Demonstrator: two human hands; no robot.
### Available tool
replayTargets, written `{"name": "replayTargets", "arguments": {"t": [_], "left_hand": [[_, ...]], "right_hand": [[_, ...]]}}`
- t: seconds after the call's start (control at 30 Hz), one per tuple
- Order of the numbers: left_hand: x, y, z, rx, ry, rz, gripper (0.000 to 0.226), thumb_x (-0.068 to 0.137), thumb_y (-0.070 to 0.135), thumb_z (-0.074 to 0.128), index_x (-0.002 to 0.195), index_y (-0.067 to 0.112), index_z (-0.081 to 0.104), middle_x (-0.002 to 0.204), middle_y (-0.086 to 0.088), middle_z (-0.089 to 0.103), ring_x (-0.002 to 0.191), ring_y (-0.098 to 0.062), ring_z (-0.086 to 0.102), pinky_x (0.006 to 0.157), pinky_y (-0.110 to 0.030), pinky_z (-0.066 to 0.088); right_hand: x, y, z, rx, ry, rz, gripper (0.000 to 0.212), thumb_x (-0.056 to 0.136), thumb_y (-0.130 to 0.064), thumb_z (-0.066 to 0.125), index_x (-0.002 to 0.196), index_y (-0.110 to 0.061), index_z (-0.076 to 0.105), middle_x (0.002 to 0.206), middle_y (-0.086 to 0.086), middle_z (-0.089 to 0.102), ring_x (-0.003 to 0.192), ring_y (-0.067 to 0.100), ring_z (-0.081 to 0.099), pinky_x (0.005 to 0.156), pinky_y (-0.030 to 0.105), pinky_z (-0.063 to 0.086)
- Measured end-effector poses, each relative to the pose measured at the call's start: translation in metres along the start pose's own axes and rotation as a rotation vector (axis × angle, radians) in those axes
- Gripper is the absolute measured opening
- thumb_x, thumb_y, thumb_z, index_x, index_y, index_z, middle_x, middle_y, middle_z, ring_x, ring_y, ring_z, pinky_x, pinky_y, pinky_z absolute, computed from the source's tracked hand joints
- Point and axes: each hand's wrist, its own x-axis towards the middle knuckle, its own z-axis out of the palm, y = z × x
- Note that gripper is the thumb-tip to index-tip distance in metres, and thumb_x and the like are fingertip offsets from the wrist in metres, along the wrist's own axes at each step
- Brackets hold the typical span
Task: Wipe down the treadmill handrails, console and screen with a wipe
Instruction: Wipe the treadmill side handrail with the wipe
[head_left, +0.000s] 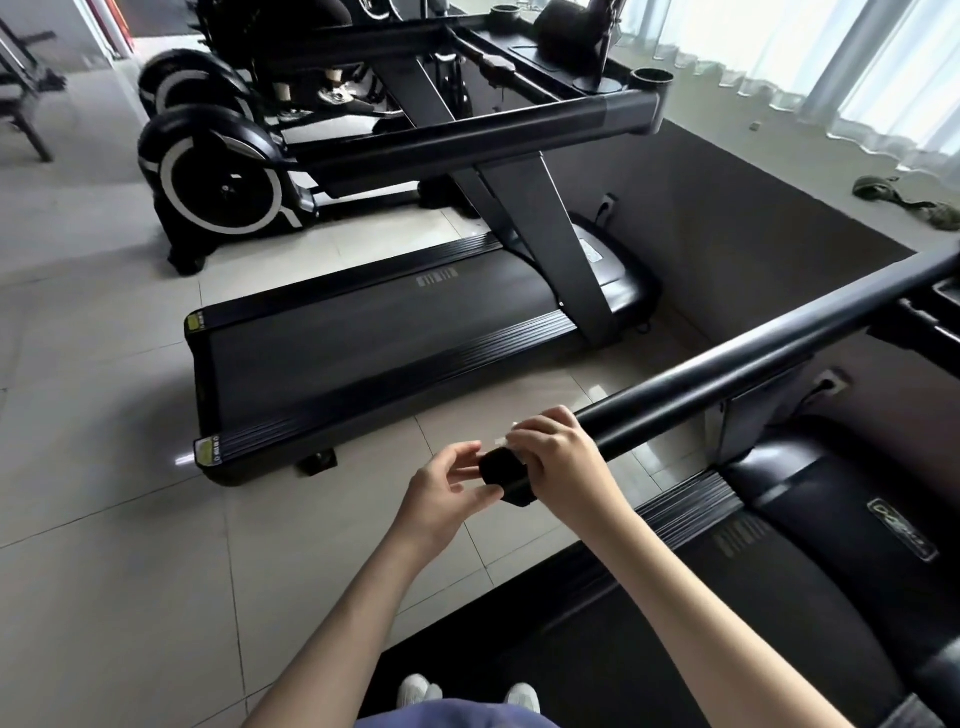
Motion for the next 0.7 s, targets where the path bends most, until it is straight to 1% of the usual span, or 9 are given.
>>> {"name": "replayTargets", "arguments": {"t": [0.07,0.17,0.3,0.37,0.43,0.5,0.57,0.63,0.7], "left_hand": [[0.0,0.0,-0.001,-0.001,-0.005,0.008,0.044,0.077,0.013,0.079,0.111,0.029,0.058,0.108,0.01,0.068,0.103,-0.003,0.063,0.1,-0.039,0.048],[0.001,0.002,-0.001,0.027,-0.022,0.011,0.043,0.08,0.011,0.077,0.118,0.021,0.059,0.106,0.011,0.067,0.1,0.002,0.062,0.099,-0.032,0.048],[0.002,0.007,-0.004,0.153,-0.062,0.054,0.039,0.085,0.019,0.073,0.119,0.028,0.055,0.11,0.014,0.062,0.105,0.005,0.056,0.091,-0.015,0.043],[0.003,0.009,-0.002,0.166,-0.056,0.069,0.033,0.086,0.023,0.071,0.115,0.03,0.056,0.115,0.009,0.062,0.107,0.0,0.057,0.093,-0.021,0.045],[0.003,0.01,0.002,0.191,-0.044,0.097,0.032,0.086,0.024,0.07,0.114,0.033,0.057,0.117,0.007,0.059,0.108,0.002,0.054,0.093,-0.024,0.045],[0.003,0.01,0.005,0.248,-0.034,0.14,0.035,0.085,0.024,0.072,0.115,0.035,0.056,0.117,0.01,0.055,0.109,0.004,0.05,0.089,-0.015,0.041],[0.003,0.01,0.006,0.286,-0.015,0.184,0.041,0.084,0.023,0.073,0.121,0.03,0.057,0.116,0.013,0.053,0.11,0.004,0.049,0.086,-0.007,0.036],[0.004,0.01,0.007,0.322,0.001,0.225,0.044,0.083,0.019,0.074,0.125,0.022,0.06,0.113,0.014,0.053,0.108,0.001,0.049,0.087,-0.004,0.034],[0.004,0.013,0.01,0.373,0.021,0.265,0.044,0.082,0.013,0.074,0.124,0.017,0.063,0.111,0.012,0.053,0.107,-0.004,0.05,0.088,-0.002,0.032]], "right_hand": [[-0.007,-0.007,0.007,0.065,-0.053,0.008,0.032,0.081,-0.016,0.046,0.084,-0.011,0.078,0.086,0.001,0.073,0.079,0.027,0.061,0.072,0.027,0.05],[-0.024,0.001,0.006,0.09,-0.08,-0.021,0.027,0.083,-0.007,0.056,0.098,-0.014,0.078,0.099,-0.002,0.073,0.087,0.025,0.06,0.078,0.027,0.049],[-0.024,0.013,0.0,-0.03,0.126,0.193,0.024,0.075,-0.005,0.063,0.093,-0.012,0.078,0.097,0.001,0.074,0.089,0.026,0.059,0.079,0.027,0.046],[-0.025,-0.002,0.007,-0.015,0.105,0.178,0.024,0.077,-0.008,0.061,0.094,-0.01,0.078,0.098,0.001,0.074,0.09,0.023,0.055,0.08,0.025,0.046],[-0.031,-0.008,0.007,0.012,0.047,0.088,0.025,0.079,-0.008,0.06,0.098,-0.011,0.077,0.101,0.0,0.073,0.088,0.026,0.058,0.08,0.024,0.047],[-0.033,0.006,0.0,-0.014,0.068,0.09,0.026,0.08,-0.006,0.059,0.098,-0.013,0.077,0.102,0.001,0.073,0.086,0.029,0.06,0.08,0.026,0.047],[-0.028,0.022,-0.007,-0.071,0.149,0.219,0.026,0.075,0.004,0.066,0.095,-0.01,0.077,0.099,0.005,0.074,0.086,0.033,0.061,0.079,0.032,0.051],[-0.021,0.017,-0.005,-0.084,0.156,0.325,0.029,0.071,0.011,0.07,0.092,-0.007,0.077,0.097,0.007,0.074,0.087,0.034,0.06,0.077,0.038,0.054],[-0.021,0.004,0.001,-0.076,0.1,0.259,0.026,0.071,0.007,0.068,0.091,-0.006,0.077,0.096,0.005,0.073,0.088,0.031,0.06,0.081,0.032,0.051]]}}
